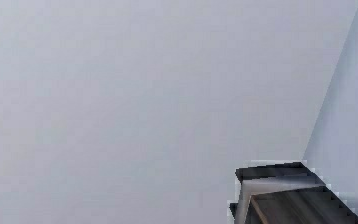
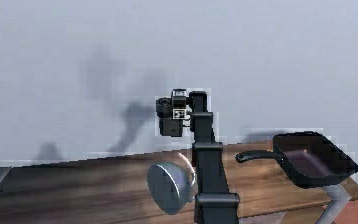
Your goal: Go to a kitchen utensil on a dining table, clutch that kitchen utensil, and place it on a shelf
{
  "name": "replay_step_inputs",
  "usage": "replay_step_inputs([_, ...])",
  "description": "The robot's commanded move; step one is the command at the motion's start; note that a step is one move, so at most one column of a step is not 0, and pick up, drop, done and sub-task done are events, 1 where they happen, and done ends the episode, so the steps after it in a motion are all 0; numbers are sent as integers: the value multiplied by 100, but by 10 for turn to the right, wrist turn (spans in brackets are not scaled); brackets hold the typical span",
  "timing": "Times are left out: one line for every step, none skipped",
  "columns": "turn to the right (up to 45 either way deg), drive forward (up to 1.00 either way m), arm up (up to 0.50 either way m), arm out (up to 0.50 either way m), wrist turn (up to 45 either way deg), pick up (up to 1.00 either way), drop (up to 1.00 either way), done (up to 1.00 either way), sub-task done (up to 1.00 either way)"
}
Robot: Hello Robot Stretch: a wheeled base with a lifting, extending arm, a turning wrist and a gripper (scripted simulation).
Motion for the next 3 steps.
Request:
replay_step_inputs([0, 0, 10, 0, 0, 0, 0, 0, 0])
replay_step_inputs([0, 0, 0, -8, 0, 0, 0, 0, 0])
replay_step_inputs([0, 0, 0, 0, 0, 0, 0, 100, 0])
